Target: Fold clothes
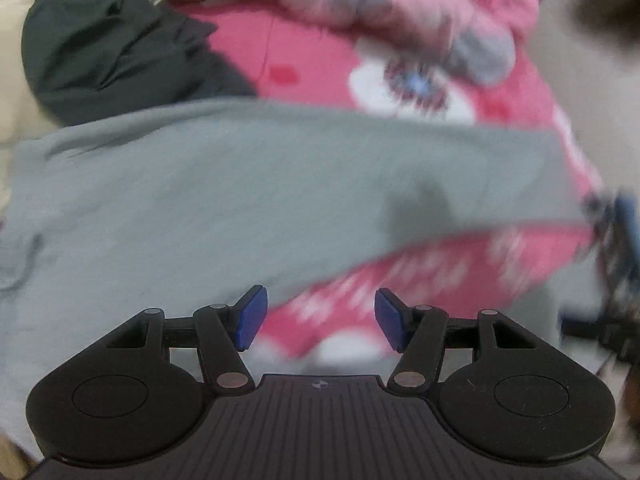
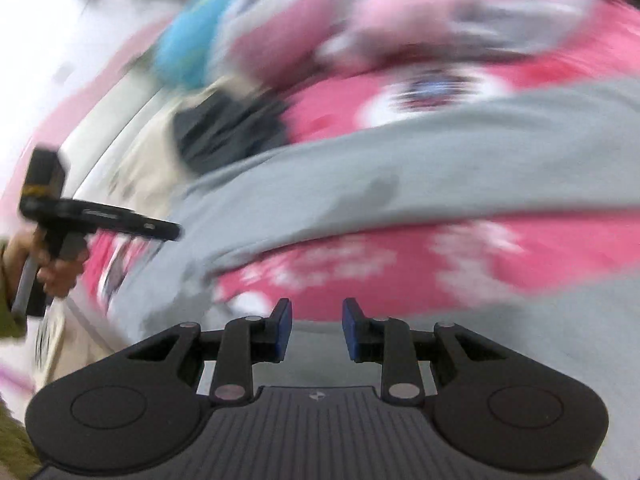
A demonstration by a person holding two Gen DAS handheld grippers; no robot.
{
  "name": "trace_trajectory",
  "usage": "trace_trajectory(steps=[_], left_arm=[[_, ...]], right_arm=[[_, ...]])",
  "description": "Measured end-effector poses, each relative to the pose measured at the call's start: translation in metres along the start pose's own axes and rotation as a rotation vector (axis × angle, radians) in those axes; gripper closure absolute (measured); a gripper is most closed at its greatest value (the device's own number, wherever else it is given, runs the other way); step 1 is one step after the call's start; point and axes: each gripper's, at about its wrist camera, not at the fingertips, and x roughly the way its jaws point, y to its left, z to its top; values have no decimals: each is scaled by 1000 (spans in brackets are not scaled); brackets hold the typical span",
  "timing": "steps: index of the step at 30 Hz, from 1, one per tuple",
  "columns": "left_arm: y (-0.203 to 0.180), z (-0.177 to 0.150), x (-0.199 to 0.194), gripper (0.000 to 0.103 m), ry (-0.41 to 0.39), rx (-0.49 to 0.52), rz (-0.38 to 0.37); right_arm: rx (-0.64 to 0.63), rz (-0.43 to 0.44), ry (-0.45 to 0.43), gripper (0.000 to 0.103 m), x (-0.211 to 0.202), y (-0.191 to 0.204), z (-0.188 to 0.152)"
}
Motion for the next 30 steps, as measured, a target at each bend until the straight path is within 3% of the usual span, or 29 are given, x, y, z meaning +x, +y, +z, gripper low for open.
trace_trajectory(steps=[3,5,11,21,23,25,27,30], left_arm=[[7,-20,4,45,39,193,45],[9,-27,9,45,32,300,15],[15,-45,21,45,71,433,-116],[35,-80,27,45,155,431,-177],[38,-85,29,45,168,426,-182],[41,-90,32,45,181,421,-186],[43,-95,34,45,184,420,-187],[43,-98,35,45,180,427,-193]], right_arm=[[-214,4,68,74,41,40,11],[-323,-3,100,74,65,56,19],[-474,67,233,74,131,70,27],[-634,159,397,74,184,91,12],[-662,165,410,77,186,96,11],[-696,176,426,93,186,101,9],[-744,175,429,99,186,108,5],[-792,110,382,102,180,115,7]])
